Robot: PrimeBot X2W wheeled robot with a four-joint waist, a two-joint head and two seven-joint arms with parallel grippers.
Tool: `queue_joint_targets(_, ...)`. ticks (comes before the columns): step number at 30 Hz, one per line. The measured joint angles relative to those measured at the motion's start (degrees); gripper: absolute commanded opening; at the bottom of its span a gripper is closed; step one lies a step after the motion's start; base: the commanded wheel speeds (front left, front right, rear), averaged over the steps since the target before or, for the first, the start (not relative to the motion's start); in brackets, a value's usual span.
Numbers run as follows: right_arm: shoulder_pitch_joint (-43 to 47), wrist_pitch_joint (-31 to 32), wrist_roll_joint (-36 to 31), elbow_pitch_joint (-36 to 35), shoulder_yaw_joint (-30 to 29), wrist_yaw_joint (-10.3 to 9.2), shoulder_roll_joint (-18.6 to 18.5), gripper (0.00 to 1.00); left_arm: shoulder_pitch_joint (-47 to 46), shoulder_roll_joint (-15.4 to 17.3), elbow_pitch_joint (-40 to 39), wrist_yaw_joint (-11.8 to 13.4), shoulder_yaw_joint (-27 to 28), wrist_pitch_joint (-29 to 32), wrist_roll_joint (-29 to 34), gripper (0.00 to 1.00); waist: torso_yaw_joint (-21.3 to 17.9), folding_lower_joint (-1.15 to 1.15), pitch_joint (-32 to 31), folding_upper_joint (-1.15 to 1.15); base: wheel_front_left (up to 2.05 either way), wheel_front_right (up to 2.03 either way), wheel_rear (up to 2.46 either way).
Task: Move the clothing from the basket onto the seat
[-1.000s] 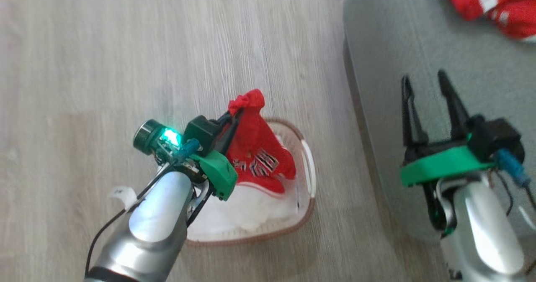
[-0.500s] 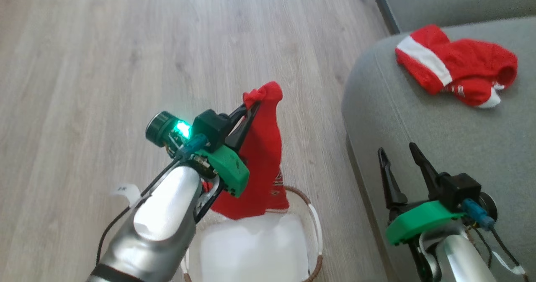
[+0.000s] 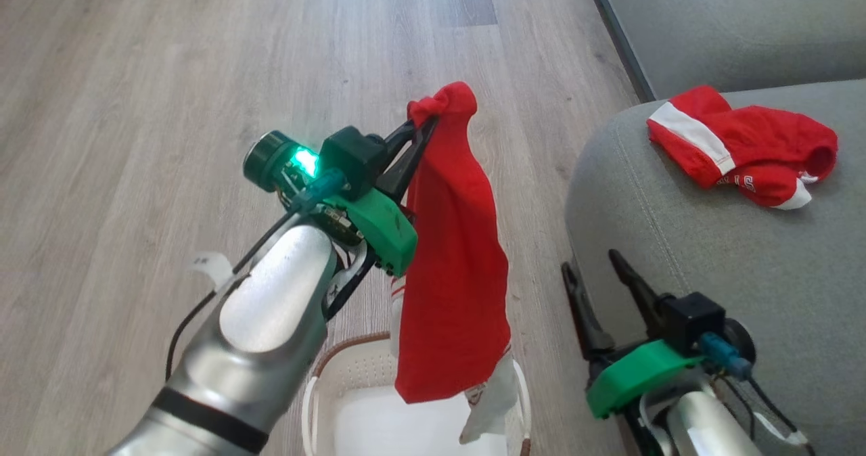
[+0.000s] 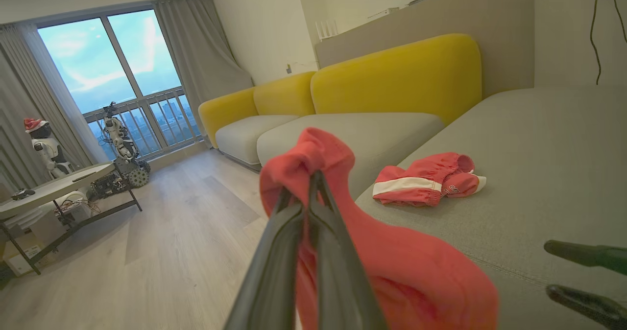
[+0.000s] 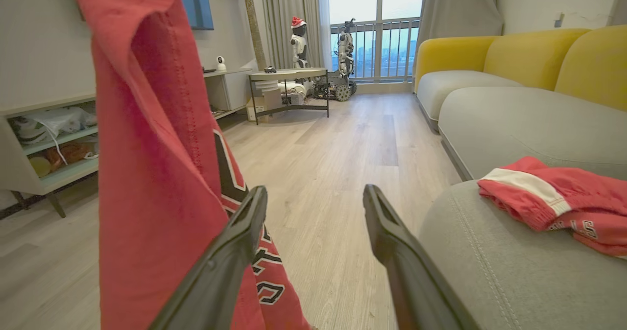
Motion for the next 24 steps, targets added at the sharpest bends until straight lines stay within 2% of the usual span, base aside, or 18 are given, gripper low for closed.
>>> queue_joint_targets(6,-0.20,0.01,1.25,1.79,4.90,0.00,-0.01,1.00,-2.66,-0.31,0.40,0.01,-0.88,0.40,-0.94,0.00,0.74,0.00,-0.61,0.00,0.00,0.00,0.00)
queue_joint_targets(11,-4.09,0.01,0.65,6.57,9.84,0.00,-0.02,1.00,-4.45,-0.88,0.37,0.01,-2.60,0.40,-2.41,0.00,1.79,0.00,-1.02,0.00,0.00,0.00,0.00)
queue_joint_targets(15,-9.09,0.01,0.66,9.69,11.92,0.00,-0.12,1.00,-4.74,-0.97,0.53,0.04,-3.91,0.40,-2.99,0.00,2.45,0.00,-1.20,0.00,0.00,0.00,0.00)
queue_joint_targets(24,-14.10,0.01,-0.05,15.84,14.66,0.00,-0.23,1.00,-5.54,-1.03,0.69,0.15,-6.09,0.30,-4.12,0.00,3.89,0.00,-1.28,0.00,0.00,0.00,0.00)
